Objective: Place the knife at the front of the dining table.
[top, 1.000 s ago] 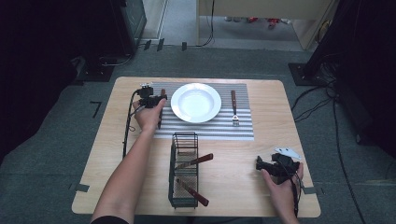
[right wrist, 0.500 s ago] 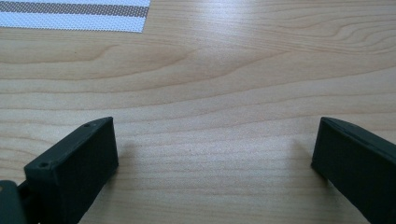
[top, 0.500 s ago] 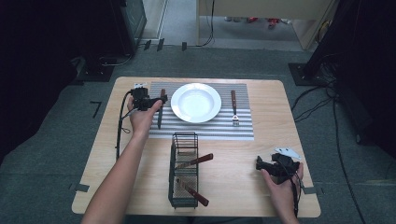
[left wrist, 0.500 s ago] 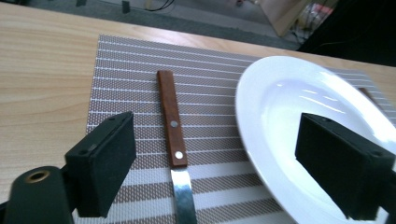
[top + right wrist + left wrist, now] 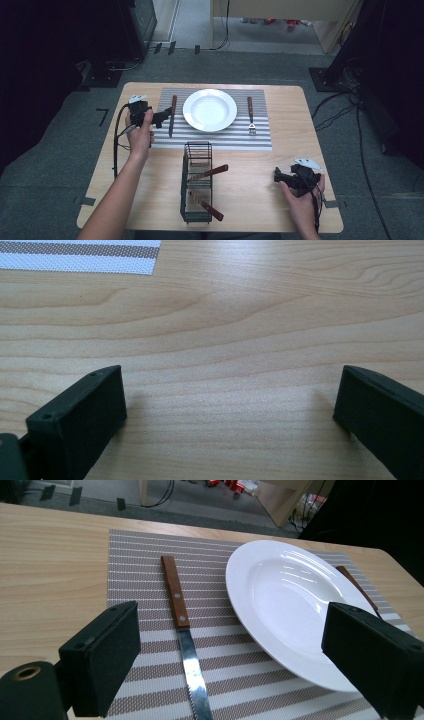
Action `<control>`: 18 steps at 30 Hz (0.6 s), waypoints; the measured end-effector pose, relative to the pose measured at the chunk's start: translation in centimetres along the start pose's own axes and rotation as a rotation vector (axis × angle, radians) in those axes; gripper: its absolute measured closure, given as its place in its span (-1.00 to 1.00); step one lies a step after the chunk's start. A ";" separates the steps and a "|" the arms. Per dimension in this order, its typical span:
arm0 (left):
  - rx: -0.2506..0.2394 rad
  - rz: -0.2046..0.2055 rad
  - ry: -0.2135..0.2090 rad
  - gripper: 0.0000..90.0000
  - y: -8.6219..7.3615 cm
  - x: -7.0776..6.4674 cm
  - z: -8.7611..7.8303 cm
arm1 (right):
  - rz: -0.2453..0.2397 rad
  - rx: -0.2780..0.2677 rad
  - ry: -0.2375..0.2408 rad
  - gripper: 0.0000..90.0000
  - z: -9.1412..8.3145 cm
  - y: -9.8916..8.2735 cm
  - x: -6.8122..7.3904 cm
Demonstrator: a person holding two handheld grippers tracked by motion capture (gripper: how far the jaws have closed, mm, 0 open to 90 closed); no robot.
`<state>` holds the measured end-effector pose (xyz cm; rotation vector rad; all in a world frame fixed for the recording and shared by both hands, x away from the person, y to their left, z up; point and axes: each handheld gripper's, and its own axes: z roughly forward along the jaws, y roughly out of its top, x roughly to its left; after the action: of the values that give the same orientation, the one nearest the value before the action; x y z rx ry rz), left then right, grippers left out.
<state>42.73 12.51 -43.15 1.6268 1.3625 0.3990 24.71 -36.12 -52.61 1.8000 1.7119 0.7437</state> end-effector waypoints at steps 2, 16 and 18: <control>-0.004 0.018 0.009 -0.80 -0.3 -0.1 -0.7 | 0.000 0.000 0.000 -1.00 0.0 0.0 0.0; -0.031 0.069 0.063 -0.80 -4.3 0.3 -5.2 | 0.000 0.000 0.000 -1.00 0.0 0.0 0.0; -0.031 0.065 0.058 -0.80 -5.1 0.4 -5.9 | 0.000 0.000 0.000 -1.00 0.0 0.0 0.0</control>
<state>35.54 15.16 -44.40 1.6485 1.3428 0.5071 24.71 -36.12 -52.61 1.7999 1.7120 0.7441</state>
